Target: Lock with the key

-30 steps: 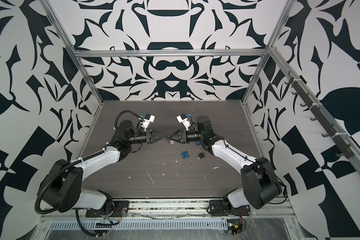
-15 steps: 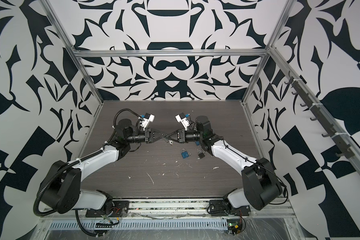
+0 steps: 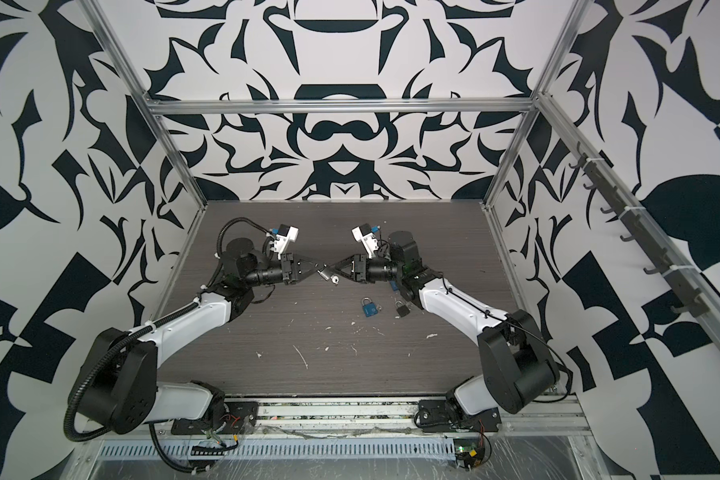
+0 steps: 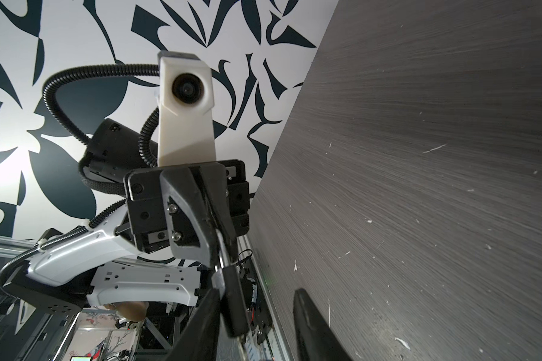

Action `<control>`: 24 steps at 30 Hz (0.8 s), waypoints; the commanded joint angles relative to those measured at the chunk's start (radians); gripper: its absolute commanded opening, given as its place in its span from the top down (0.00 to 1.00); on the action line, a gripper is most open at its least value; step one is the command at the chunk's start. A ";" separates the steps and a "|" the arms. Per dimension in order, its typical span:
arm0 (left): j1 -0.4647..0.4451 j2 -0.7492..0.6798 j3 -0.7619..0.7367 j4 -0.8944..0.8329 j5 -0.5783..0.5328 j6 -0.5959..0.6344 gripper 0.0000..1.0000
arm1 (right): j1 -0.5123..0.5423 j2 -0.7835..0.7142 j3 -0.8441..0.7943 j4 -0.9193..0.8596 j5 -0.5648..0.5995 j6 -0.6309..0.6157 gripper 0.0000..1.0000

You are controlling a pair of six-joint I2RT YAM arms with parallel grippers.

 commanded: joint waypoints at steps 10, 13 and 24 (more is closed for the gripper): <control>0.017 -0.043 0.027 -0.052 0.005 0.045 1.00 | -0.083 -0.069 -0.007 0.090 0.026 0.029 0.56; 0.018 -0.051 0.044 -0.099 -0.003 0.069 1.00 | -0.085 -0.077 -0.021 0.084 0.012 0.014 0.56; 0.018 -0.029 0.099 -0.133 -0.028 0.084 1.00 | -0.007 -0.055 -0.032 0.128 -0.056 0.029 0.58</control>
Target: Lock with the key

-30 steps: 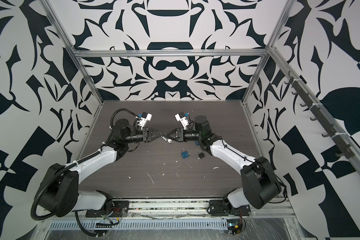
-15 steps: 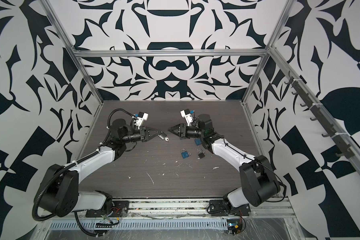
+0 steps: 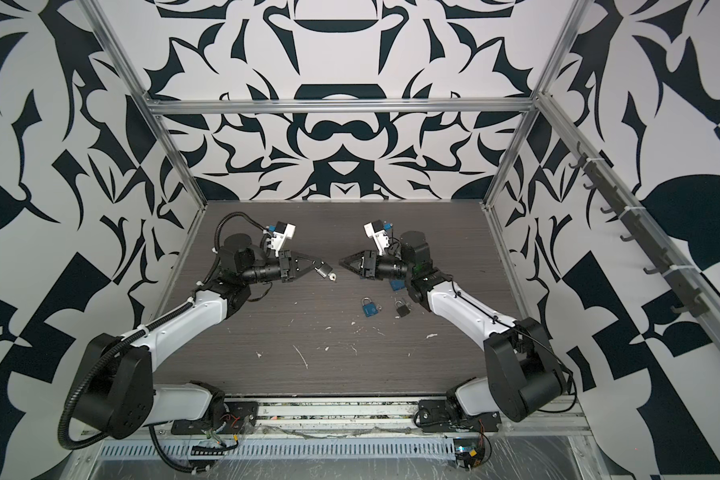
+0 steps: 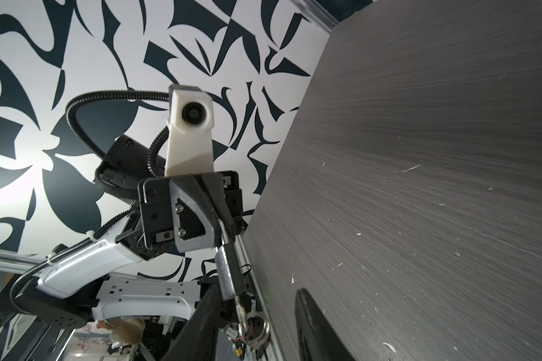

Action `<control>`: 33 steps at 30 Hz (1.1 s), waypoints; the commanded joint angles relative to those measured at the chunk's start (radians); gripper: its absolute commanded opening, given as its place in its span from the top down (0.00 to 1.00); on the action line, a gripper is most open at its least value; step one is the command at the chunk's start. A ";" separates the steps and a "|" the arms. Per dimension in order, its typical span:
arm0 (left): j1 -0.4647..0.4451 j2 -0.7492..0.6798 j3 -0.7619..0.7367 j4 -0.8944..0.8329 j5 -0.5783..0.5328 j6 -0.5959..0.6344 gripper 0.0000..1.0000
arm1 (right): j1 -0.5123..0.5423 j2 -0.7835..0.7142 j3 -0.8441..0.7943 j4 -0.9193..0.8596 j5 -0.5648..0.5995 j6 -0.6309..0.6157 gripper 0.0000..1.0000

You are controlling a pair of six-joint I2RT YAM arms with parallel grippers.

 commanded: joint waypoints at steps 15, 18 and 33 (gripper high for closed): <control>0.006 0.012 0.060 0.014 -0.015 0.010 1.00 | 0.053 0.019 0.034 0.062 -0.033 -0.005 1.00; 0.013 0.003 0.056 0.016 -0.020 0.009 1.00 | 0.054 0.020 0.029 0.062 -0.031 -0.001 1.00; 0.131 -0.043 0.050 0.064 0.020 -0.035 1.00 | 0.054 -0.004 -0.025 0.065 -0.019 0.010 1.00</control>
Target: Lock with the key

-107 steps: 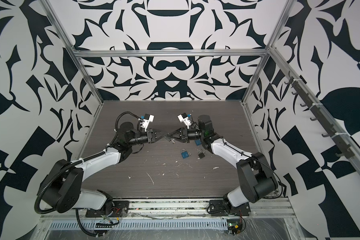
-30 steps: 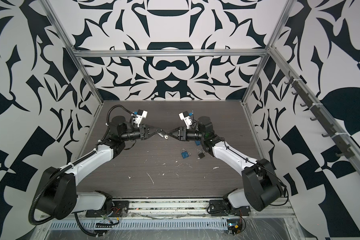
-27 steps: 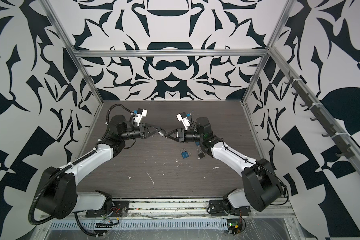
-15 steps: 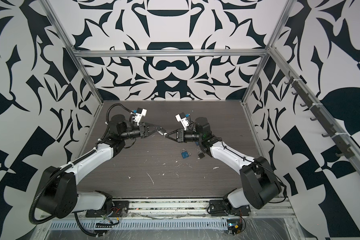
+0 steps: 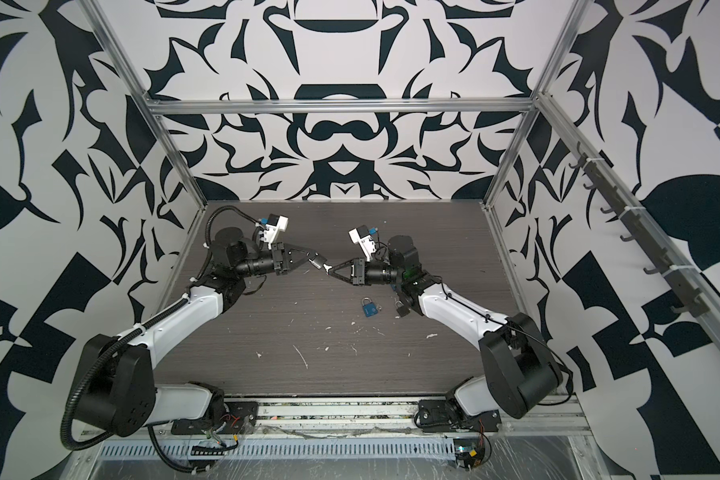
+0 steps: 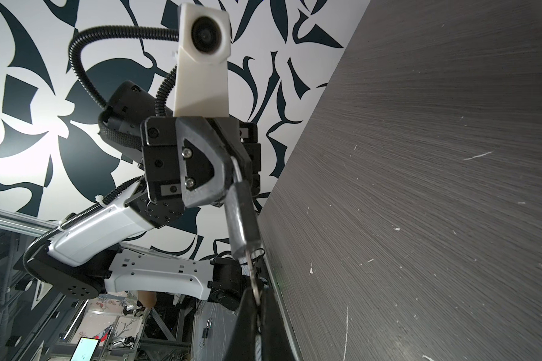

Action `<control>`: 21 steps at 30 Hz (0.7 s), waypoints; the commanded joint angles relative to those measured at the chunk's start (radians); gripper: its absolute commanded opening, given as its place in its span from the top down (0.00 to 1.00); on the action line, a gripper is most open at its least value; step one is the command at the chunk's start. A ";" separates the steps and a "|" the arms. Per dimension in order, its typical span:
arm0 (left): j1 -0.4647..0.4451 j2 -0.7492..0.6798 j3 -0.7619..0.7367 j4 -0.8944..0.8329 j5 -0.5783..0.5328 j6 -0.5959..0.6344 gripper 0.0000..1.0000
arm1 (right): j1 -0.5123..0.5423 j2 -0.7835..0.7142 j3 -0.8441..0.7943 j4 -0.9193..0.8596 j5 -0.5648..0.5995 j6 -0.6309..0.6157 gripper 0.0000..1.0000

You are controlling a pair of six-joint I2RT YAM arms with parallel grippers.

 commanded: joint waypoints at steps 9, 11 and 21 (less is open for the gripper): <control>0.061 -0.040 0.020 -0.035 -0.003 0.039 1.00 | -0.016 -0.050 -0.026 -0.057 0.034 -0.035 1.00; 0.059 -0.034 0.030 -0.131 -0.019 0.099 1.00 | -0.016 -0.063 -0.024 -0.134 0.088 -0.077 1.00; -0.009 0.107 0.079 -0.435 -0.091 0.316 1.00 | -0.018 -0.111 -0.041 -0.330 0.365 -0.177 1.00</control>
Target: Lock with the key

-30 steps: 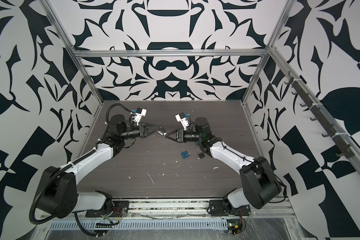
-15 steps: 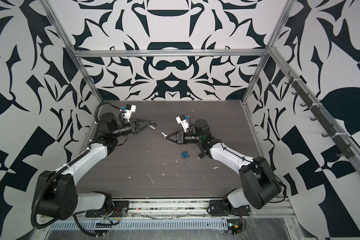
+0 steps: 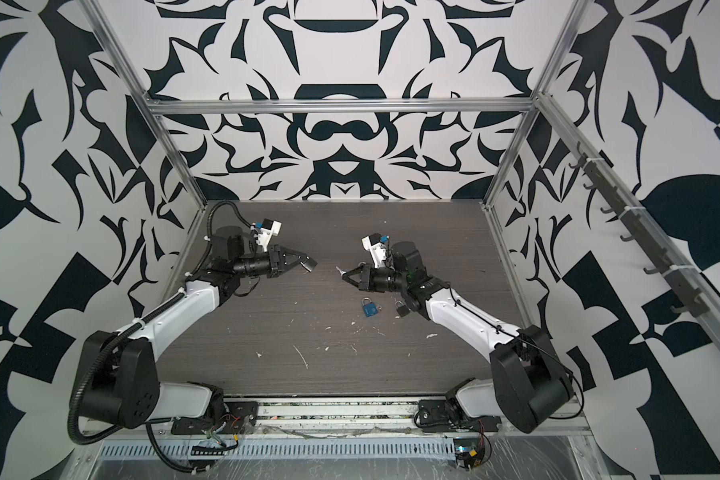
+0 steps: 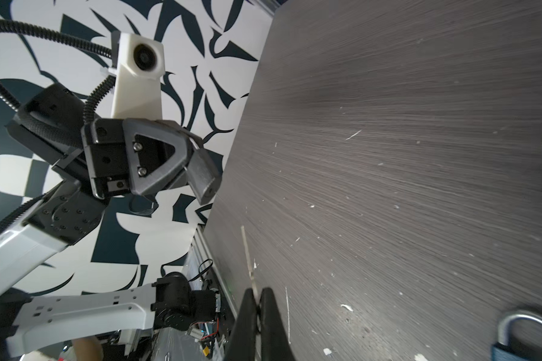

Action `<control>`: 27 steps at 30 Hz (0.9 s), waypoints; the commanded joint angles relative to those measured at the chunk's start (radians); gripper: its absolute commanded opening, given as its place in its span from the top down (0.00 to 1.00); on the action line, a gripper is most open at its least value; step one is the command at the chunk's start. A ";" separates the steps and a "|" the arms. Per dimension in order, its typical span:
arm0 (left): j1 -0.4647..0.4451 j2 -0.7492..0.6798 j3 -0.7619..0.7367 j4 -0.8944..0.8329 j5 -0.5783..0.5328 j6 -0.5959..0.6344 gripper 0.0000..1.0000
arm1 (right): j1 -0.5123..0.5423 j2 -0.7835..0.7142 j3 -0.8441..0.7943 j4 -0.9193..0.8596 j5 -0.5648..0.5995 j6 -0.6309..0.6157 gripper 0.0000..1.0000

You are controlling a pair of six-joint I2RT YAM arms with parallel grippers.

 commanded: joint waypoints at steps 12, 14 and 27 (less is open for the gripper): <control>-0.135 0.257 0.133 -0.339 -0.070 0.255 1.00 | 0.004 -0.013 -0.056 -0.037 0.177 -0.037 1.00; -0.144 0.303 0.158 -0.367 -0.065 0.264 1.00 | 0.009 -0.002 -0.052 -0.034 0.177 -0.037 1.00; -0.208 0.478 0.277 -0.505 -0.148 0.334 1.00 | 0.023 0.040 -0.040 -0.013 0.172 -0.034 1.00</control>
